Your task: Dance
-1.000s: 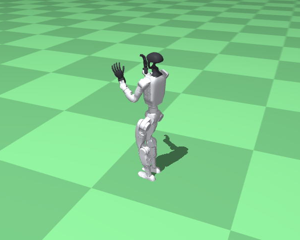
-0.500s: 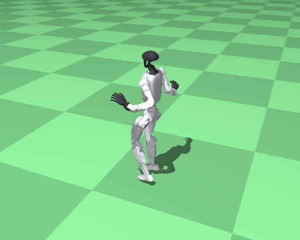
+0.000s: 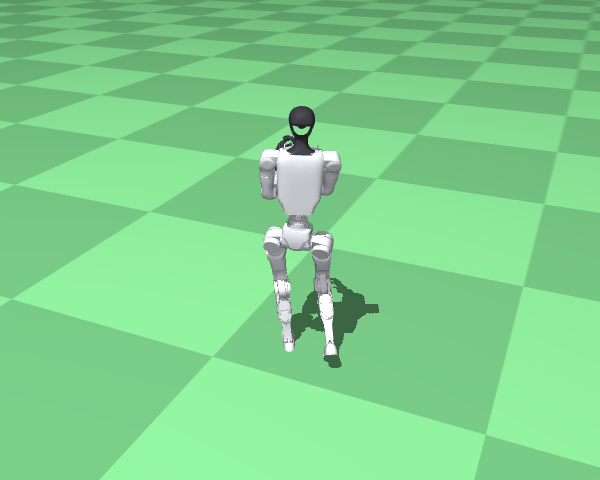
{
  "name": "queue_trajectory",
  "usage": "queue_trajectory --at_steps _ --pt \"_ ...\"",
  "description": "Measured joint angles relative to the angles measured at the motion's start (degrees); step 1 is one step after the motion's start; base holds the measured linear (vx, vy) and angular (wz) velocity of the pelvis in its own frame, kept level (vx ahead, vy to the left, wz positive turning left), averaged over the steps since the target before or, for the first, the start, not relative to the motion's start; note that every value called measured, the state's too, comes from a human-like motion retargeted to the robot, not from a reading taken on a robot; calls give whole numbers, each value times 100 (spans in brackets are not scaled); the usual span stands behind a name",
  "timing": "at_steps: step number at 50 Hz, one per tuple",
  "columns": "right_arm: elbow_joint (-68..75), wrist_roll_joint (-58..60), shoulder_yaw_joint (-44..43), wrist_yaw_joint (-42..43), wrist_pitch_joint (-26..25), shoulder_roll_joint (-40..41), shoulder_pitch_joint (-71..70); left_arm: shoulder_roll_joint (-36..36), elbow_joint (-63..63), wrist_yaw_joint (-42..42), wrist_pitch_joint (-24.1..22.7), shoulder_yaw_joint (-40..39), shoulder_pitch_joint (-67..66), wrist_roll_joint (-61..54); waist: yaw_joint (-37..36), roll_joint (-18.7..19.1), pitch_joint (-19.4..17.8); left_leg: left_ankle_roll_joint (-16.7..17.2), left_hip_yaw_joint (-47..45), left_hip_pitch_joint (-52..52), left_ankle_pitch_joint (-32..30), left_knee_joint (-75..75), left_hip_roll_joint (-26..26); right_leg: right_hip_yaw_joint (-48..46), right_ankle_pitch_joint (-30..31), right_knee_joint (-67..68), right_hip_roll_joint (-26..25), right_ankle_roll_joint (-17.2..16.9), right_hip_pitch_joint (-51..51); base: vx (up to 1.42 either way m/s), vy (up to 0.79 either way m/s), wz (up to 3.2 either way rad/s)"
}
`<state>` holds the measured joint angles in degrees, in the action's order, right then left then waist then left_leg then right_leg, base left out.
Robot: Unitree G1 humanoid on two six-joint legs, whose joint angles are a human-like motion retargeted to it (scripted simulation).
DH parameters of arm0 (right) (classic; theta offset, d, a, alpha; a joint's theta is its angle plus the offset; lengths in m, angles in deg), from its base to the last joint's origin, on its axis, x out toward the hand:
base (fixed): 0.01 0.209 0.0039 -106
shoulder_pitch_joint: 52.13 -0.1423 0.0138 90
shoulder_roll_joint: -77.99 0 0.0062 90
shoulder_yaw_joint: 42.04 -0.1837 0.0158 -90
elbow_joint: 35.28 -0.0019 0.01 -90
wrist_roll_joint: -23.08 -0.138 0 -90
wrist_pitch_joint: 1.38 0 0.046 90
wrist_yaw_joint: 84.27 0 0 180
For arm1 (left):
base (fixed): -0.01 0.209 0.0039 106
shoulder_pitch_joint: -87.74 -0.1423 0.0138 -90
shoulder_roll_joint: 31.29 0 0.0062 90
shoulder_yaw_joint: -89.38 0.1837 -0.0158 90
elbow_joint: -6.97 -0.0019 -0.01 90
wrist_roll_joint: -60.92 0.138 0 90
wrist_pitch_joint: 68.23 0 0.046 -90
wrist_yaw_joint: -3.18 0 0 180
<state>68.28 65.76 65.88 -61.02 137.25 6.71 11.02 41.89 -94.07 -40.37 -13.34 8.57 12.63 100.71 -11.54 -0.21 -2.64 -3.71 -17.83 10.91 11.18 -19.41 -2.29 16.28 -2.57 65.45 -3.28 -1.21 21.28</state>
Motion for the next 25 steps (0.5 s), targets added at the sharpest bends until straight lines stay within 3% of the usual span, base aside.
queue_trajectory --at_steps 3,7,8,10,13,15,19,22,25 --pt "3 692 -481 184 -660 -190 -561 -49 29 392 396 -394 943 280 -206 69 156 -84 -329 -17 -127 155 200 -418 -78 -391 781 110 -634 -36 28 -103" --pt "-41 958 -1212 486 -1369 -295 -1176 781 679 879 1347 -1250 1608 722 -277 177 179 -54 -780 -169 -337 339 631 -951 -155 -1987 1578 143 -1595 -27 9 -115" --pt "-62 917 -1399 572 -1502 -305 -1298 1094 939 1052 1579 -1517 1620 701 -243 191 154 -31 -876 -210 -410 387 736 -1068 14 -2589 1647 76 -1852 -38 0 -102" --pt "-118 730 -1752 732 -1690 -306 -1480 1727 1517 1354 1967 -2113 1479 483 -156 137 135 66 -1071 -185 -585 432 952 -1076 -90 -3995 1559 -897 -2395 -40 -6 -97" --pt "-201 277 -2313 802 -1801 -201 -1543 2619 2579 1609 2338 -3130 693 -394 204 95 83 254 -1121 -114 -938 490 1388 -1315 -590 -5149 1128 -873 -2859 -52 -13 -46" --pt "-235 51 -2679 815 -1839 -163 -1433 2968 3154 1543 2317 -3903 -20 -1010 482 68 46 376 -1038 -36 -1256 584 1649 -1843 -744 -5601 974 -710 -3019 -42 -20 9" --pt "-303 -395 -3523 930 -1837 -511 -948 3103 3779 495 1849 -5170 -1322 -1719 708 -115 -112 565 -519 158 -1648 657 1782 -1495 -793 -5752 561 -660 -2972 -49 -12 39" --pt "-358 -655 -4076 1462 -1802 -843 -263 2802 3791 -799 1322 -5791 -2258 -1415 639 -255 -278 513 368 355 -1172 -92 1393 -1771 -751 -5868 524 -462 -3109 -23 5 38" --pt "-360 -581 -4649 2063 -1761 -1013 639 2330 3610 -1881 1258 -5888 -3128 -570 488 -256 -425 316 472 242 -880 -530 994 -1900 -702 -5892 450 -306 -3165 -22 15 33"
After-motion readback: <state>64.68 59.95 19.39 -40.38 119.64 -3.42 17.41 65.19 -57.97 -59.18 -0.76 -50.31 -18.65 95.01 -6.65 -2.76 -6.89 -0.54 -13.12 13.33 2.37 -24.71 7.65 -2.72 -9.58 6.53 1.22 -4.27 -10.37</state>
